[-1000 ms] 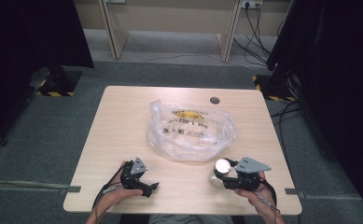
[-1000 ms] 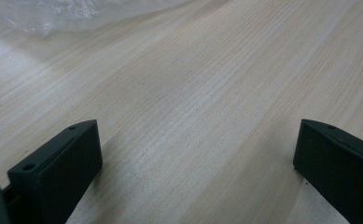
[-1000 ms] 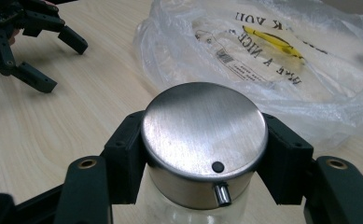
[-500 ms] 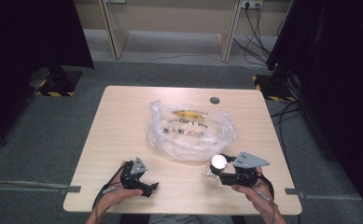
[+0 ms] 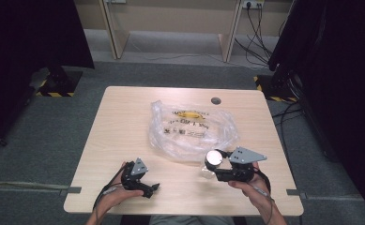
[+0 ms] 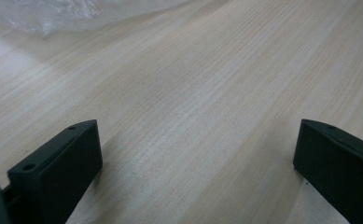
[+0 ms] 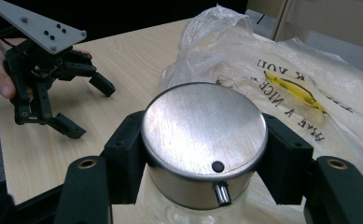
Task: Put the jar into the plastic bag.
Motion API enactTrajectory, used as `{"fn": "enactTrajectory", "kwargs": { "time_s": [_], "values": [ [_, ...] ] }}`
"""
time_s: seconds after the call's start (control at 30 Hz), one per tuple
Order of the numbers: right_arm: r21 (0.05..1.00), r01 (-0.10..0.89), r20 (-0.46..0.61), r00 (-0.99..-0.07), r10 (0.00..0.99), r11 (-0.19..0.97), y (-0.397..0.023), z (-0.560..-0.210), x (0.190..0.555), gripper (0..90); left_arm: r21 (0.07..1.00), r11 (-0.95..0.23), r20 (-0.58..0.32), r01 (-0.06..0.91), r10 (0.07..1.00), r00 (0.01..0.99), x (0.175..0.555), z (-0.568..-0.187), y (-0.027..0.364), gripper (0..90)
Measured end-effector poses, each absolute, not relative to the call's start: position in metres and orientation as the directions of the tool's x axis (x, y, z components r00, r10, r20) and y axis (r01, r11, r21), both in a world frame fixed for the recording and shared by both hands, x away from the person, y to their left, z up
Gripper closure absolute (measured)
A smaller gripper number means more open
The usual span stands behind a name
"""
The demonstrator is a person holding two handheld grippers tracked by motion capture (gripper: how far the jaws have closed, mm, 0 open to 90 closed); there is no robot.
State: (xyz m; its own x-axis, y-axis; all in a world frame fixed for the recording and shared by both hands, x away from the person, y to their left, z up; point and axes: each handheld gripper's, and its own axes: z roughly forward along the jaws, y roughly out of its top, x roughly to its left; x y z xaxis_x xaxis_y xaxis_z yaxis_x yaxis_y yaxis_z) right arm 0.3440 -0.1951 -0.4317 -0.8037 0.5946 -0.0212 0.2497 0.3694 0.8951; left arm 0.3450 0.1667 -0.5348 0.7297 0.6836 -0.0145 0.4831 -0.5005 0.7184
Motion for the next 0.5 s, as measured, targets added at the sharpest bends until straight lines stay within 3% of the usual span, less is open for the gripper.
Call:
{"fn": "enactTrajectory", "kwargs": {
  "time_s": [0.5],
  "values": [
    [0.9, 0.228, -0.023, -0.827, 0.562, 0.372, -0.176, -0.421, 0.355, 40.2, 0.718, -0.501, -0.015, 0.483, 0.684, 0.73, 0.345, -0.535, 0.167, 0.4]
  ]
}}
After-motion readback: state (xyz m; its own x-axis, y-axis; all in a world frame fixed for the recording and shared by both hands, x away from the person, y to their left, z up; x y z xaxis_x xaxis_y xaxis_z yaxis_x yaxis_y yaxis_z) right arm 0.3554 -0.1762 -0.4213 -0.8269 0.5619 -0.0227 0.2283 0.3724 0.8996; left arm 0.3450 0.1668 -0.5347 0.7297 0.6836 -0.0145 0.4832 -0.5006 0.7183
